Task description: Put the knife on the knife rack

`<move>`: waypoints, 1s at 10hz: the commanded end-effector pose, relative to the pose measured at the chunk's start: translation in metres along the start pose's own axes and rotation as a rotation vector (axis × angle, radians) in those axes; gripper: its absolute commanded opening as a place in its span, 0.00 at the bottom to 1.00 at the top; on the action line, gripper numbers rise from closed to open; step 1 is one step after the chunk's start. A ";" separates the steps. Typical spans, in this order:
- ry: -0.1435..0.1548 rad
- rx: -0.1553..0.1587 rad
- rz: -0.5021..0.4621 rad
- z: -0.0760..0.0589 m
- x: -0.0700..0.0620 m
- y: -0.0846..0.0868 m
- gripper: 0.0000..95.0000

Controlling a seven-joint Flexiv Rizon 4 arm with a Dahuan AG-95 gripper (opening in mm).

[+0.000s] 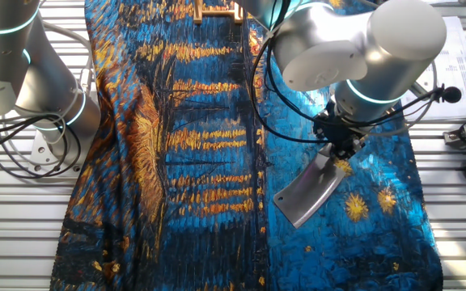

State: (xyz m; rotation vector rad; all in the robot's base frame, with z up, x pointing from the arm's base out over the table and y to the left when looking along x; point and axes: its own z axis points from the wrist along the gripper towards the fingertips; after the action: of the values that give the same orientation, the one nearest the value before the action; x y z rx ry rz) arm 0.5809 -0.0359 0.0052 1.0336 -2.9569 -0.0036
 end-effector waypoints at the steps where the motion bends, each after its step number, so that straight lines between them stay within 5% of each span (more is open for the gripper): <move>1: 0.001 0.001 -0.001 0.000 0.001 0.000 0.20; 2: 0.000 0.001 0.000 0.000 0.001 0.000 0.20; 3: -0.001 0.003 0.000 0.000 0.001 0.000 0.00; 10: 0.003 -0.005 0.021 -0.003 0.001 0.001 0.00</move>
State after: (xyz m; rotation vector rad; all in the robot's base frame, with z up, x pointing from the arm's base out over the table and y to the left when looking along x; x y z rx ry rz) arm 0.5796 -0.0348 0.0081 0.9959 -2.9617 -0.0103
